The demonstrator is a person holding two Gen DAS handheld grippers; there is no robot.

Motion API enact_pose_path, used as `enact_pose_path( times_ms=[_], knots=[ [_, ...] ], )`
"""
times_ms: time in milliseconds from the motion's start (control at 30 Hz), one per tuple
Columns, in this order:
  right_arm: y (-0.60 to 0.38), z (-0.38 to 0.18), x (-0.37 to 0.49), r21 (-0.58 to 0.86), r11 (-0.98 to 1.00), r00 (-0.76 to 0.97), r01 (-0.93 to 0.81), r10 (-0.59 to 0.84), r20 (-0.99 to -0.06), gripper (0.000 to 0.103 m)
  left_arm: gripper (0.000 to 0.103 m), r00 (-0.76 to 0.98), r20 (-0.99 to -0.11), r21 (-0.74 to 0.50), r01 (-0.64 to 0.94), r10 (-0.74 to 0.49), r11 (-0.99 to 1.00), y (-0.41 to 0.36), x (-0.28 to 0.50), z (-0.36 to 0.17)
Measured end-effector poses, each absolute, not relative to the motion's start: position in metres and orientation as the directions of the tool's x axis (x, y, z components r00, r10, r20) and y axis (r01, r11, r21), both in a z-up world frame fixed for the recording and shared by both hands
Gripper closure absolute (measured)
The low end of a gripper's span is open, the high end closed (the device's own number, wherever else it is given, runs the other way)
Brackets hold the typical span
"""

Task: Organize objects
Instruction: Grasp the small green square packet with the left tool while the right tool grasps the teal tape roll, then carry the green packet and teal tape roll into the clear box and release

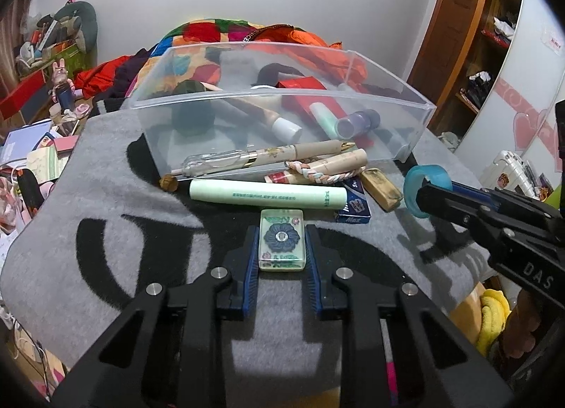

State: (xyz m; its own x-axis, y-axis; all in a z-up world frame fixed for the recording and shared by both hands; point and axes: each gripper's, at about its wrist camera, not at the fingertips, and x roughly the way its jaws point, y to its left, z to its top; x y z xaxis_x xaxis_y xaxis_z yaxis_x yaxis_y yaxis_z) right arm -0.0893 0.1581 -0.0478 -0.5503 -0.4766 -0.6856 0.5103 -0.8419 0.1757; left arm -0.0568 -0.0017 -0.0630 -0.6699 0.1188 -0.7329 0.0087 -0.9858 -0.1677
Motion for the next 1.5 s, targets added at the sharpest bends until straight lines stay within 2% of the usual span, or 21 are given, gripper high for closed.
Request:
enact_pose_path(
  times_ms=[367, 767, 933, 1500],
  knots=[
    [0.158, -0.024, -0.099, 0.155, -0.840, -0.582, 0.520, -0.481, -0.656, 0.087, 0.079, -0.737, -0.666, -0.176, 0.005, 0.115, -0.984, -0.011, -0.045, -0.027],
    [0.153, 0.016, -0.122, 0.095, -0.848, -0.658, 0.522, -0.471, -0.587, 0.087, 0.079, -0.788, -0.612, -0.142, 0.031, 0.064, -0.989, -0.028, -0.066, 0.004],
    [0.143, 0.022, -0.134, 0.084, -0.841, -0.660, 0.535, -0.478, -0.580, 0.087, 0.079, -0.779, -0.626, -0.117, 0.035, 0.046, -0.993, -0.031, -0.080, 0.003],
    [0.092, -0.019, -0.181, 0.073, -0.824, -0.578, 0.562, -0.454, -0.678, 0.087, 0.079, -0.751, -0.658, -0.108, 0.026, 0.052, -0.994, -0.052, -0.132, -0.011]
  ],
)
